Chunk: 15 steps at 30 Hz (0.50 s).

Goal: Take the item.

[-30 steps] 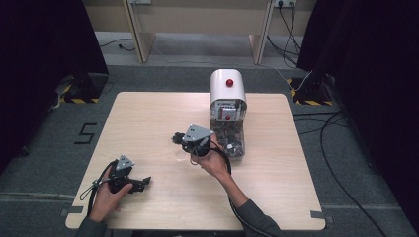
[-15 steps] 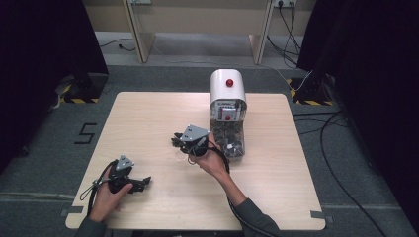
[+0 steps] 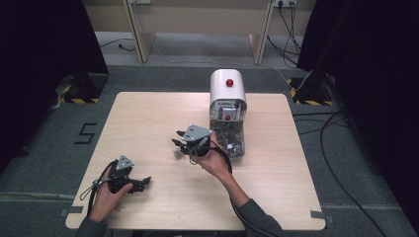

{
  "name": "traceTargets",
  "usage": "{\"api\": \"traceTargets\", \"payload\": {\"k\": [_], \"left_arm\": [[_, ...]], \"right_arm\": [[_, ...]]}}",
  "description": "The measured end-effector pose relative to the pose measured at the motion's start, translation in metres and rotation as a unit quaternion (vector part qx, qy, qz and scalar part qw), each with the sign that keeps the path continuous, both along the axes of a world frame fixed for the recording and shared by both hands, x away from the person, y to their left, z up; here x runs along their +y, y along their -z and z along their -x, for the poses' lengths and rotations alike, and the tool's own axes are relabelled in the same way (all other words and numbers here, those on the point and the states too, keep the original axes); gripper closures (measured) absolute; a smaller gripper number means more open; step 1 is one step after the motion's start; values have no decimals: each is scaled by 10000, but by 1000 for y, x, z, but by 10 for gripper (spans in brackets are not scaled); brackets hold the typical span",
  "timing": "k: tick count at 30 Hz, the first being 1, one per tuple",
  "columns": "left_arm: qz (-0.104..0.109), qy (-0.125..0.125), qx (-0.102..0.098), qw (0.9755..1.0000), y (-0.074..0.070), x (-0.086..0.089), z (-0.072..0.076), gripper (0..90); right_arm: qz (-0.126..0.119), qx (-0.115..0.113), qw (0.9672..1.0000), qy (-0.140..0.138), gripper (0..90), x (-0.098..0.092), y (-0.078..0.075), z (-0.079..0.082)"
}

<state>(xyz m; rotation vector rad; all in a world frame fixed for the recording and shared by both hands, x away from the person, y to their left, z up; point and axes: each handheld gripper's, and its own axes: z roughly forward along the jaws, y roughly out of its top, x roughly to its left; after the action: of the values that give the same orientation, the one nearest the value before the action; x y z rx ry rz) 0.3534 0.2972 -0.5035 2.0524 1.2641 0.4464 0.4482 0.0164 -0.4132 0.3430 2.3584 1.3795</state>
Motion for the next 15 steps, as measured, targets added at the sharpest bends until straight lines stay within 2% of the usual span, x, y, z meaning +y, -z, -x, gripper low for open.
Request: {"api": "traceTargets", "payload": {"k": [4, 11, 13, 15], "left_arm": [[-1, 1, -1, 10000, 0, 0, 0, 0], [-1, 1, 0, 10000, 0, 0, 0, 0], [-1, 0, -1, 10000, 0, 0, 0, 0], [-1, 1, -1, 10000, 0, 0, 0, 0]], "right_arm": [[-70, 121, 9999, 92, 607, -4, 1, 2], [-111, 130, 9998, 126, 520, -14, -1, 8], [-96, 122, 9998, 105, 495, -15, -4, 8], [21, 40, 10000, 61, 479, -19, -4, 10]]}}
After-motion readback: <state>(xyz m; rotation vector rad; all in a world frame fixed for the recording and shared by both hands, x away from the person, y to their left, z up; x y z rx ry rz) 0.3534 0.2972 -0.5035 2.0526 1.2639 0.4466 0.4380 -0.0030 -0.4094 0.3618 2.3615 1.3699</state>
